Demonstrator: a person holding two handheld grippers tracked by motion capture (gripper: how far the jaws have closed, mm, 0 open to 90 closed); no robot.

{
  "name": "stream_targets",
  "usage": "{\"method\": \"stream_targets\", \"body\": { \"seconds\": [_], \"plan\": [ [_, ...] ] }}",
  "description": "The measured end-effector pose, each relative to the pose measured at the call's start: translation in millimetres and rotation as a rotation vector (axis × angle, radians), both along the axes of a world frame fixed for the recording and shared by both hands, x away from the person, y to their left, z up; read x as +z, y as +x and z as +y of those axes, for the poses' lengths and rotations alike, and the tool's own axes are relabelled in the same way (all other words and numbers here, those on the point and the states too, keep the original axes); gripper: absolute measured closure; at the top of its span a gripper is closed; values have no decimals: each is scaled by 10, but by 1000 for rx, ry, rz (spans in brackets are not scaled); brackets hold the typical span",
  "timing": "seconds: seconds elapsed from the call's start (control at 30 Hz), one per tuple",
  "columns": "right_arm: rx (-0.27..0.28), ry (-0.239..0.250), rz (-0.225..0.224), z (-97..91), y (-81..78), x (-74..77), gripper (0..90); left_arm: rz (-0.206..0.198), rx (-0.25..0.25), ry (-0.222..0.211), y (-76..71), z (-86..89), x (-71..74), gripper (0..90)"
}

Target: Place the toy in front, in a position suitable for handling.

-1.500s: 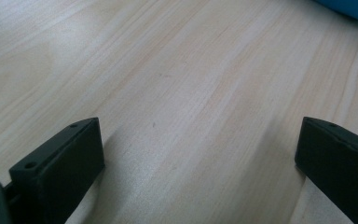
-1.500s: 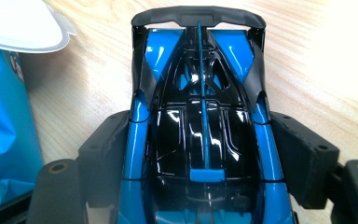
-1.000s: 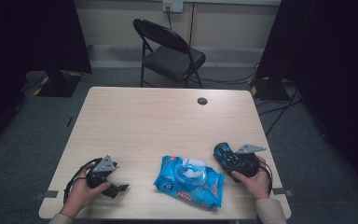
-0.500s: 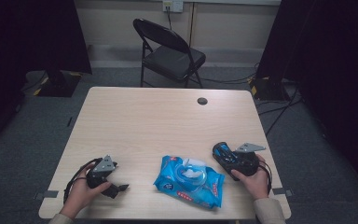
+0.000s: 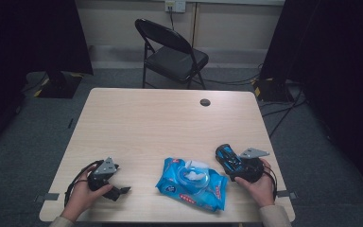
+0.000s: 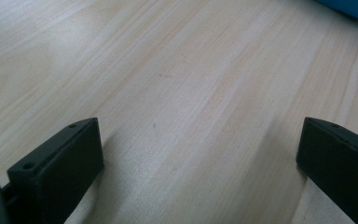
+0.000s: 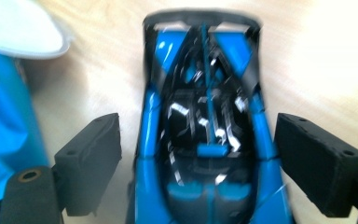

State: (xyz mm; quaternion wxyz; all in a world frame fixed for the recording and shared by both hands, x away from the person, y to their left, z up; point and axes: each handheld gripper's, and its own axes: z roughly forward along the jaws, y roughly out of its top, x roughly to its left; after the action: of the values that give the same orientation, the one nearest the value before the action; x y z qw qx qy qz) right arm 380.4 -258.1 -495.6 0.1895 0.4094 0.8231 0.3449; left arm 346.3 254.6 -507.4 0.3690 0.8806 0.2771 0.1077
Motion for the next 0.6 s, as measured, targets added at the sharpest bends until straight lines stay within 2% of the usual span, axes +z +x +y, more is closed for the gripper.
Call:
{"method": "stream_targets", "body": {
  "seconds": [0.13,0.2,0.3,0.6],
  "plan": [
    [4,-26,7,-17,-22,-56,163,0,0,0,0,0,0,0],
    [-6,17,24,-47,-8,-83,188,0,0,0,0,0,0,0],
    [-9,33,17,-81,-8,-86,240,0,0,-1,0,-1,-1,0],
    [-17,23,37,-68,1,-61,245,0,2,-2,-1,-1,-1,0]
  ]
}}
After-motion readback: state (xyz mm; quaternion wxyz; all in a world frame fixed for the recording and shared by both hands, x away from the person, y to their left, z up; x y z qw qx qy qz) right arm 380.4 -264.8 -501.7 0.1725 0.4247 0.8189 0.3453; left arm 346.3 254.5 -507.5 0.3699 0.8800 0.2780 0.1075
